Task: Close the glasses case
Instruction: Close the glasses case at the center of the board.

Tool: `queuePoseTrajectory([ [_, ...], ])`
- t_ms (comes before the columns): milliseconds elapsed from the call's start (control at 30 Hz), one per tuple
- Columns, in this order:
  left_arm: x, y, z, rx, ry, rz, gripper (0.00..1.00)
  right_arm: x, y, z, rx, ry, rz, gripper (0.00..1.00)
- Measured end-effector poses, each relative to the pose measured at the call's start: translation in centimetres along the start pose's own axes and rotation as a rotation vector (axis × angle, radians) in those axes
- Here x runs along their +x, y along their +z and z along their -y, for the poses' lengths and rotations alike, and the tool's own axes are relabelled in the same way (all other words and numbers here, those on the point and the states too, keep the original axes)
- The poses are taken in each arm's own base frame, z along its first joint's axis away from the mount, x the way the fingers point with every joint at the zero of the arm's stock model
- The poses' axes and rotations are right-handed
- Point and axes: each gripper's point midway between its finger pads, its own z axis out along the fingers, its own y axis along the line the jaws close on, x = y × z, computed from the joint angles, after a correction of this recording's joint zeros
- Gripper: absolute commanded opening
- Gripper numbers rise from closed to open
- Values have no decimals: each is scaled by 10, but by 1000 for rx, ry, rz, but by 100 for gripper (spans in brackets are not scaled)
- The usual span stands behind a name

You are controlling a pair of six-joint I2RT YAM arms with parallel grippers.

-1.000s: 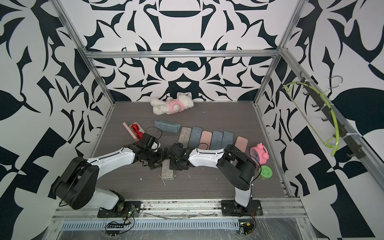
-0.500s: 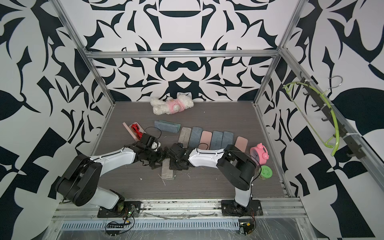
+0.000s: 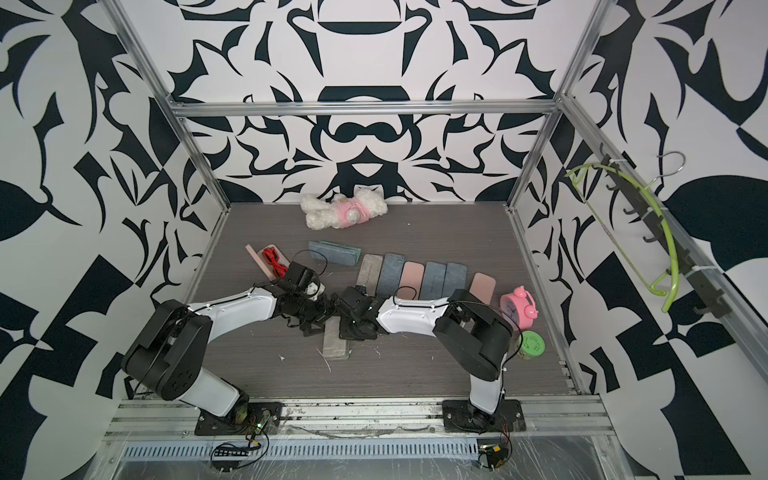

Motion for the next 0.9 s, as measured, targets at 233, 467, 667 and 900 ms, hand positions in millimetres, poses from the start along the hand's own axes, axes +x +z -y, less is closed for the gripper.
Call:
queuePoseTrajectory([
  [233, 0, 2, -2, -39, 7, -22, 90, 0, 0, 0, 1, 4, 2, 2],
  [467, 0, 3, -5, -69, 48, -30, 84, 0, 0, 0, 1, 5, 2, 2],
  [667, 0, 4, -7, -88, 79, -26, 75, 0, -1, 0, 1, 4, 1, 3],
  [900, 1, 4, -8, -96, 97, -33, 74, 0, -1, 0, 1, 4, 1, 6],
])
